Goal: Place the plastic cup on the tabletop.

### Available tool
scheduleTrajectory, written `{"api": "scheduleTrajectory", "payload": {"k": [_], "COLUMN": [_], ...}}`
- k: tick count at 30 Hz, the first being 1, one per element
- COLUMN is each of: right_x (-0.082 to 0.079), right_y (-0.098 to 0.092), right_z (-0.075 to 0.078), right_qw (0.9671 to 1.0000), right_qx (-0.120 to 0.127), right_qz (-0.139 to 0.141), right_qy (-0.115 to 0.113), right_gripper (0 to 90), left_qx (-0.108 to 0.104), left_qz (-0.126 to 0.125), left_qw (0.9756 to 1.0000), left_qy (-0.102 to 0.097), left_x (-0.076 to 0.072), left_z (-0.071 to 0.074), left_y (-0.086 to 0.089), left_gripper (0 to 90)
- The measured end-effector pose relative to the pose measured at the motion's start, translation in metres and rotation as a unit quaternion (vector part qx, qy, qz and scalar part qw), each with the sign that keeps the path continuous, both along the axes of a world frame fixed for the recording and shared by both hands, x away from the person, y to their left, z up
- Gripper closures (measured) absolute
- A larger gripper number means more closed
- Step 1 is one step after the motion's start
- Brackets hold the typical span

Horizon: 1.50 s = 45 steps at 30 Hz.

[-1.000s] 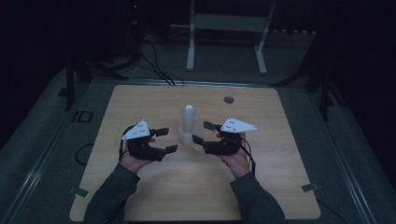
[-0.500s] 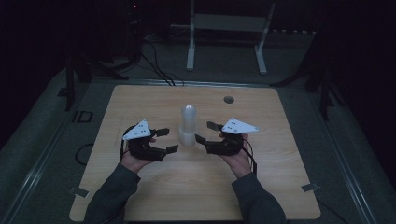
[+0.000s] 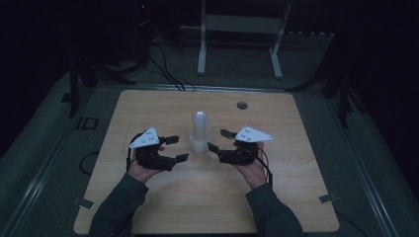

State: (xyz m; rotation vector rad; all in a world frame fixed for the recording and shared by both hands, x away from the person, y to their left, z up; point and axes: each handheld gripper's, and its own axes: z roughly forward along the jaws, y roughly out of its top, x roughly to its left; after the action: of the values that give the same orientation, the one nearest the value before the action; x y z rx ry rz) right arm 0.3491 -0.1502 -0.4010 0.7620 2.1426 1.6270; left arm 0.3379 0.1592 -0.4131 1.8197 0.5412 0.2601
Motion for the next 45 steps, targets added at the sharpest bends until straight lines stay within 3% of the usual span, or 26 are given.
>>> {"api": "scheduleTrajectory", "payload": {"k": [45], "right_x": [0.006], "right_y": [-0.014], "right_z": [-0.024], "right_qw": [0.9994], "right_qx": [-0.004], "right_qz": [-0.024], "right_qy": [0.023], "right_gripper": [29.0], "left_qx": [0.003], "left_qz": [-0.001], "left_qw": [1.0], "left_qy": [0.001], "left_x": [0.0], "left_z": [-0.001], "left_y": [-0.002], "left_gripper": [22.7]}}
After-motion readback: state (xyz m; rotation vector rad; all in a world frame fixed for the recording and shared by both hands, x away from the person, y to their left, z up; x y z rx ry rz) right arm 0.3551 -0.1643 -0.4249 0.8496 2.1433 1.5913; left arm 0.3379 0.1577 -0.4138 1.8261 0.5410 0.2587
